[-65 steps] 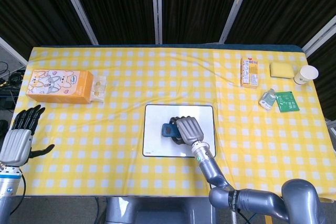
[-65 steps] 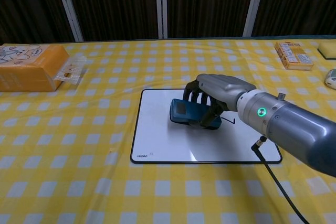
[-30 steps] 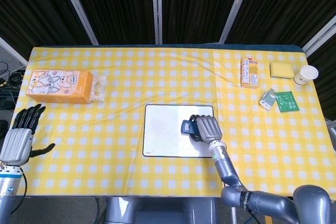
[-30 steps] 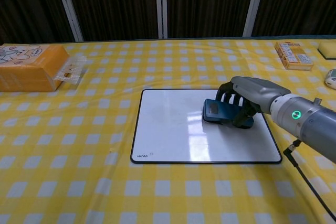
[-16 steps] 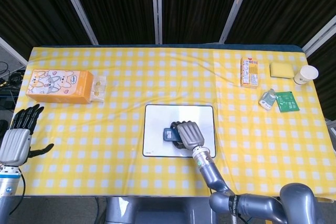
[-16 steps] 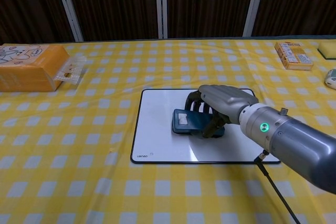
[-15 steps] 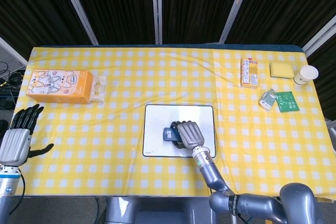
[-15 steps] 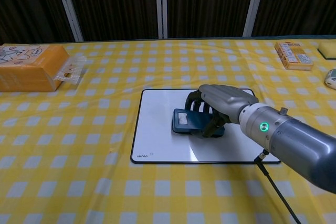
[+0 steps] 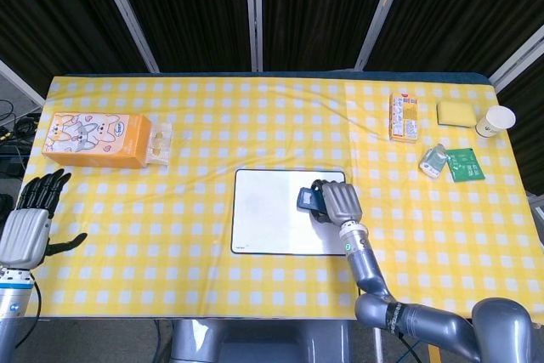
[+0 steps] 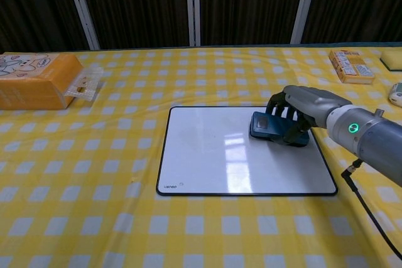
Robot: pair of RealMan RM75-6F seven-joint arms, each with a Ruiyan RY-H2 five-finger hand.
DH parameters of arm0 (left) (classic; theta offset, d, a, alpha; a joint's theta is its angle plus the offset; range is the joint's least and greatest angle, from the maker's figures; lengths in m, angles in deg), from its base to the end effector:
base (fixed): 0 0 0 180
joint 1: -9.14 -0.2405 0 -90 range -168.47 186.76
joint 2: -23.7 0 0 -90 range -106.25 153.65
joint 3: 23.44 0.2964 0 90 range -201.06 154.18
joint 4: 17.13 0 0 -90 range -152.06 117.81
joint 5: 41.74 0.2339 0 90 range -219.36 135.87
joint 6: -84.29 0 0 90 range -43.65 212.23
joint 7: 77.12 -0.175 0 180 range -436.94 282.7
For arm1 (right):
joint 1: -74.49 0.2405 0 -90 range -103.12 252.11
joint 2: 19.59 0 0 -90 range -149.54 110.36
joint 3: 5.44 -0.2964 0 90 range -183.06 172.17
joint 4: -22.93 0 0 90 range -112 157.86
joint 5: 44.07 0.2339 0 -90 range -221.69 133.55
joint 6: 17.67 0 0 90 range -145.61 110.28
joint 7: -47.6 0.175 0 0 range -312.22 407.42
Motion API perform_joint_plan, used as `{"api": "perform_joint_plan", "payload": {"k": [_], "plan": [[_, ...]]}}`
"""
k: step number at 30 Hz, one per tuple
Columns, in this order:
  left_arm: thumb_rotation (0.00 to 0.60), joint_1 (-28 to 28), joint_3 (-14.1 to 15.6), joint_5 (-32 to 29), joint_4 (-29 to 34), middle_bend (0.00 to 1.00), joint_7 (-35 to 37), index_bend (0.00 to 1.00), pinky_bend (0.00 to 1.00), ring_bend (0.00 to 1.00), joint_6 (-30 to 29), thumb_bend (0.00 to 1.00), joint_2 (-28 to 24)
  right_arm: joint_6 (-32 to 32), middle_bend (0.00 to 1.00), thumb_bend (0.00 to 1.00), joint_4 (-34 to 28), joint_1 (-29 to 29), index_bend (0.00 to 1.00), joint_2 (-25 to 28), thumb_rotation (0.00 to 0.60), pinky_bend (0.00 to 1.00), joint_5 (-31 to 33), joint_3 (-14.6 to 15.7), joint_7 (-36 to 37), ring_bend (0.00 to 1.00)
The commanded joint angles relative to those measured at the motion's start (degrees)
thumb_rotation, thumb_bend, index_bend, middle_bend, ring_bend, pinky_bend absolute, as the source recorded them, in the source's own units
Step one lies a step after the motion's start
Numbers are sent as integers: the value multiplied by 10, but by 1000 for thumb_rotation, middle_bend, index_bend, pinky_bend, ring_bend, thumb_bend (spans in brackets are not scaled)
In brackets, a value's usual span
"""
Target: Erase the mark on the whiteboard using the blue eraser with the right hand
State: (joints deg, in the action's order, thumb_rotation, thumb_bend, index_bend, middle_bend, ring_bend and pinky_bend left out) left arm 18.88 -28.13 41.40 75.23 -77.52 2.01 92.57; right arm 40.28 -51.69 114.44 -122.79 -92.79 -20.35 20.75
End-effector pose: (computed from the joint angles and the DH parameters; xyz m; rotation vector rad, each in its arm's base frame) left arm -0.3355 0.2531 0.1242 -1.3823 -0.9503 -0.9959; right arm -0.1955 -0.4013 -0.1126 1.6105 -1.1935 0.8164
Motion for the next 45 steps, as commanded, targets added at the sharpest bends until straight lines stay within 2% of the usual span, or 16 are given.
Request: {"api": "perform_joint_plan", "payload": {"k": [1,15,18,26,32,38,45], "plan": [[600,0,0,0,0,0,-1,0,0,0,1,9,0,1,755,366,-7,-4,861,5,600,780,1,3,0,756],[600,-1,-1,5,3,0,1,0,0,0,-7,8,-3,-4,755,366,-109,2,861,-11,600,780,-44,44,-11,757],[600,-2,0,6,3,0,3,0,0,0,-7,8,-4,-3,755,366,-116,3,861,-11,600,780,-41,45,-15,756],[600,-2,0,4,4,0,1,0,0,0,-7,8,-4,2,755,366,-71,9,859,-25,600,780,-32,29,-9,756],[600,-1,0,1,1,0,0,0,0,0,-3,8,-3,6,755,366,-47,5,859,-15,600,780,-22,15,0,756],[600,-1,0,1,2,0,0,0,0,0,-3,9,-3,11,755,366,-35,-6,859,20,600,780,-8,12,-4,756],[600,-2,1,7,6,0,-4,0,0,0,-8,8,-3,23,755,366,-51,-23,858,61,600,780,4,8,-2,756]]}}
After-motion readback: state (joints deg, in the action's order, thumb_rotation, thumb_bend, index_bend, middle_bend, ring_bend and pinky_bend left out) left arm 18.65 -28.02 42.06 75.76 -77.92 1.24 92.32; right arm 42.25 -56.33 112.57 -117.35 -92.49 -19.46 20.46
